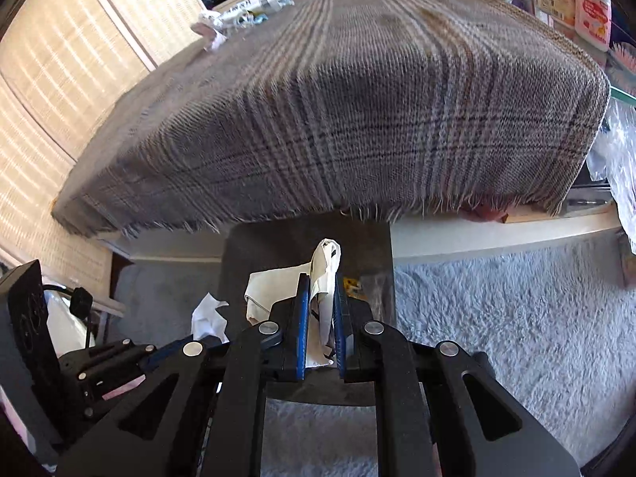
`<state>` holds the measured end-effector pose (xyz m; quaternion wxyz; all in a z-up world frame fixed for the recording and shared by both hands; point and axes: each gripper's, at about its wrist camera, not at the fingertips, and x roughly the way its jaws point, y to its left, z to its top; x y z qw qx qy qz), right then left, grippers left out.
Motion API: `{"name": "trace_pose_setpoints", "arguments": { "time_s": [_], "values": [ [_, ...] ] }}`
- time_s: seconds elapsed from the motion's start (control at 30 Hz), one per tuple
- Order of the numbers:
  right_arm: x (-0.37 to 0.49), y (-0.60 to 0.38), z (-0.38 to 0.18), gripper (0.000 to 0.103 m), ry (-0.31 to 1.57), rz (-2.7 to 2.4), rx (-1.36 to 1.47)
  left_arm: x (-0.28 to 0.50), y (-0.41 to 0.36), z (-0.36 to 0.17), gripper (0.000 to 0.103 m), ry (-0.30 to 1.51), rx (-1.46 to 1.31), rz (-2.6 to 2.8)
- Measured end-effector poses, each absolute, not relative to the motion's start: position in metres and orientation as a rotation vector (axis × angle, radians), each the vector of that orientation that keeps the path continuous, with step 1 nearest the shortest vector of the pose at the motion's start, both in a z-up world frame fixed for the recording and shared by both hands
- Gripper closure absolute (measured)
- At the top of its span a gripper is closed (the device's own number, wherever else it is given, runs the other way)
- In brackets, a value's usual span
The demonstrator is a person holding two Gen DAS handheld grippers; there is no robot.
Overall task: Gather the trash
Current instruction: 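Drop the tissue into the bin with the left gripper while the right gripper drops the paper bag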
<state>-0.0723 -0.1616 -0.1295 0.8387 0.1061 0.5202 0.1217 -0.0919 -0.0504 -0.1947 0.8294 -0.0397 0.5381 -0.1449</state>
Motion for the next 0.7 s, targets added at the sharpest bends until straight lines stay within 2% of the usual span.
{"name": "trace_pose_setpoints", "arguments": {
  "time_s": [0.27,0.43,0.53,0.6,0.7],
  "values": [
    [-0.066,-0.162,-0.146,0.088,1.151,0.228,0.241,-0.080,-0.042,-0.218,0.097,1.215,-0.142,-0.280],
    [-0.066,-0.162,-0.145,0.087,1.146,0.240,0.252,-0.078,-0.042,-0.214,0.090,1.204,-0.156,-0.283],
    [-0.064,-0.165,-0.145,0.076,1.143,0.233,0.271,-0.077,-0.040,-0.212,0.088,1.200,-0.156,-0.281],
    [-0.064,-0.167,-0.144,0.057,1.140,0.230,0.280,-0.076,-0.038,-0.210,0.080,1.194,-0.159,-0.276],
    [-0.063,-0.167,-0.142,0.054,1.137,0.221,0.270,-0.077,-0.035,-0.204,0.067,1.184,-0.171,-0.274]
  ]
}}
